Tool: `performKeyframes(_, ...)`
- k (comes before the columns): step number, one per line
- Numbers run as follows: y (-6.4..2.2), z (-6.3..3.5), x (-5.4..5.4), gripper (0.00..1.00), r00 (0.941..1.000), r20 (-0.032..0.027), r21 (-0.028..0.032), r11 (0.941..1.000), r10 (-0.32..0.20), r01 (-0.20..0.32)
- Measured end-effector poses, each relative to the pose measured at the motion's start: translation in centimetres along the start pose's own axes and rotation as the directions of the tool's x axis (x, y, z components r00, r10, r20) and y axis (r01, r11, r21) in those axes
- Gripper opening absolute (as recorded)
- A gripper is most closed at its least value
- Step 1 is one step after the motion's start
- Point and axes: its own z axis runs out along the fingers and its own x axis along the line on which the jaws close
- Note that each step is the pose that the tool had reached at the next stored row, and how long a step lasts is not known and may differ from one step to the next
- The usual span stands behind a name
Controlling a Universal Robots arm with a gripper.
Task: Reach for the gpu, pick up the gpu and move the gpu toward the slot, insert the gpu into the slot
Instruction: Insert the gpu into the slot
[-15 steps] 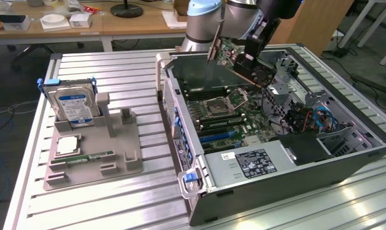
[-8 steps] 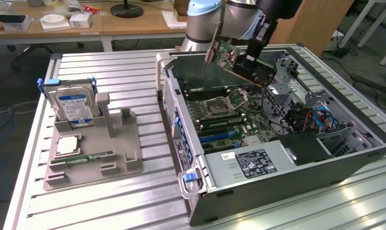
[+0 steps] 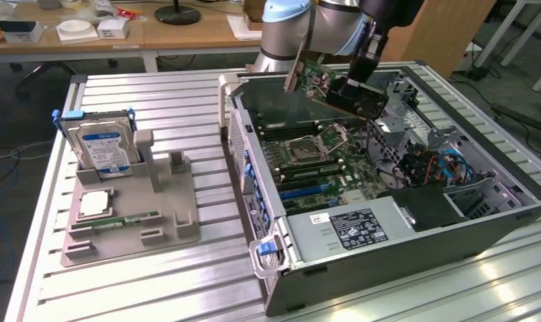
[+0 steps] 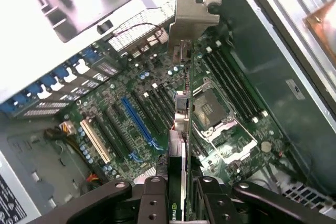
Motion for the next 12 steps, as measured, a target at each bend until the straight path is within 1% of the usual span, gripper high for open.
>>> performKeyframes(3, 0.0, 0.01, 0.0, 0.26, 0.9986, -0.0052, 0.0003, 0.9986, -0.052, 0.052)
performKeyframes(5, 0.0, 0.01, 0.0, 0.26, 0.9961, -0.0087, 0.0003, 0.9961, -0.088, 0.088)
performKeyframes(8, 0.0, 0.01, 0.0, 0.26, 0.9906, -0.0135, 0.0003, 0.9907, -0.136, 0.136)
performKeyframes(12, -0.01, 0.02, 0.0, 0.26, 0.9803, -0.0183, 0.0026, 0.9804, -0.197, 0.197)
